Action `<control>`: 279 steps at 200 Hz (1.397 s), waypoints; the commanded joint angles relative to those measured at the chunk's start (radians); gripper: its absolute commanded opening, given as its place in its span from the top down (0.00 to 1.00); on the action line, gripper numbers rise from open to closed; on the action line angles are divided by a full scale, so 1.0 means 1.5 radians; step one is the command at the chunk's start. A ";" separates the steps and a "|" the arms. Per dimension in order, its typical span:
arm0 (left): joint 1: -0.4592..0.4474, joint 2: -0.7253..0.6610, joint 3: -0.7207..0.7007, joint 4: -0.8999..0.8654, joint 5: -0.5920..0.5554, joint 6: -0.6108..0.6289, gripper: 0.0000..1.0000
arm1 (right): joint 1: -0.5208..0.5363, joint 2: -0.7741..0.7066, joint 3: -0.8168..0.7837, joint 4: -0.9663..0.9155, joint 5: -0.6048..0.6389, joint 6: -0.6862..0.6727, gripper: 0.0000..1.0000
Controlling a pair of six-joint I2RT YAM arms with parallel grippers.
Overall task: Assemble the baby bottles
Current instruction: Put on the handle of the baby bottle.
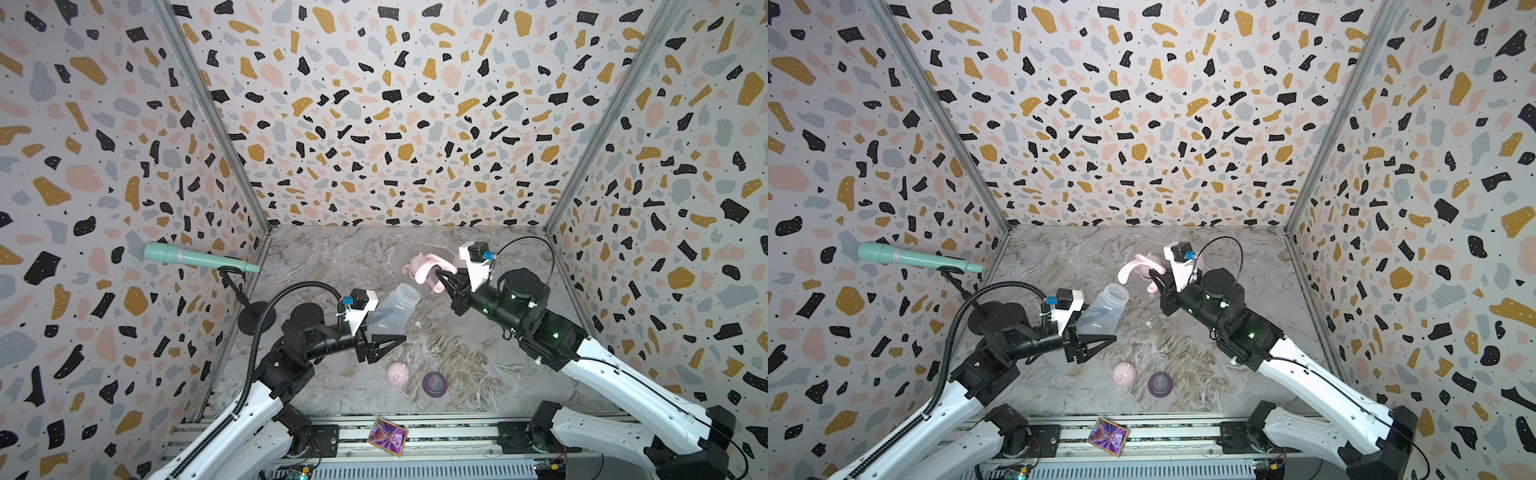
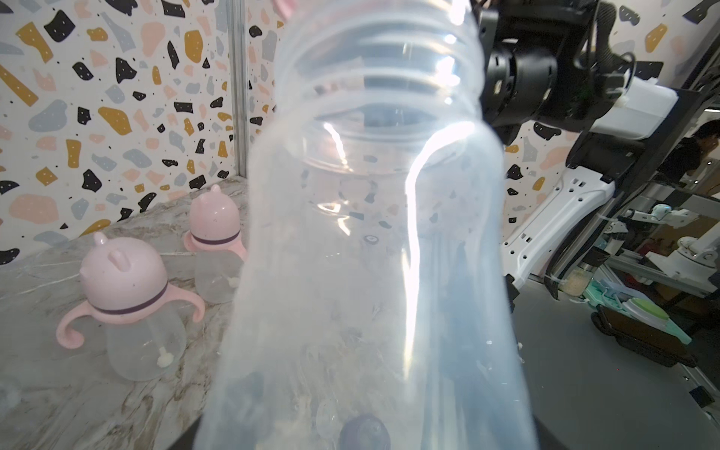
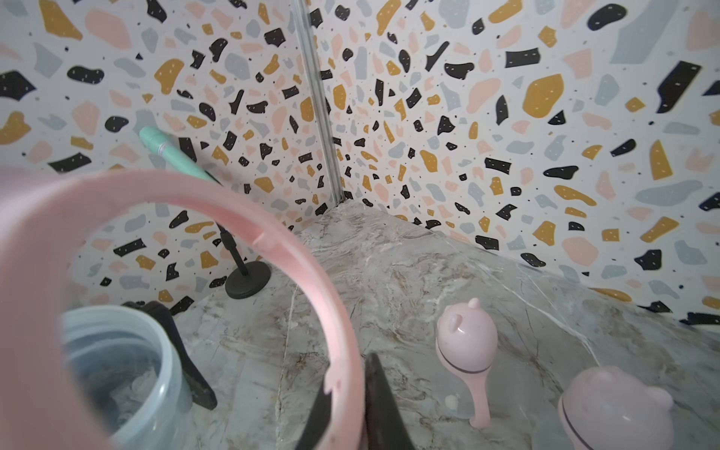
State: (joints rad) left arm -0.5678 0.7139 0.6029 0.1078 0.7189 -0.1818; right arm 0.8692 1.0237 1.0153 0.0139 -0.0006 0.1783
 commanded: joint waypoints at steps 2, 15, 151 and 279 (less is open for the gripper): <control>0.000 -0.016 0.019 0.079 0.022 -0.044 0.70 | 0.040 -0.008 0.003 0.081 -0.001 -0.074 1.00; 0.000 -0.020 0.016 0.107 0.027 -0.062 0.70 | 0.052 -0.004 -0.001 0.094 0.002 -0.083 1.00; 0.000 -0.014 0.025 0.120 0.045 -0.078 0.70 | 0.147 0.058 -0.017 0.177 0.087 -0.123 1.00; 0.000 0.006 0.038 0.111 0.033 -0.100 0.71 | 0.180 0.015 -0.100 0.262 0.060 -0.201 1.00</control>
State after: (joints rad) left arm -0.5735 0.7177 0.6132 0.2111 0.7959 -0.2928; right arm 1.1172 1.0672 0.8791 0.3614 0.1383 -0.0658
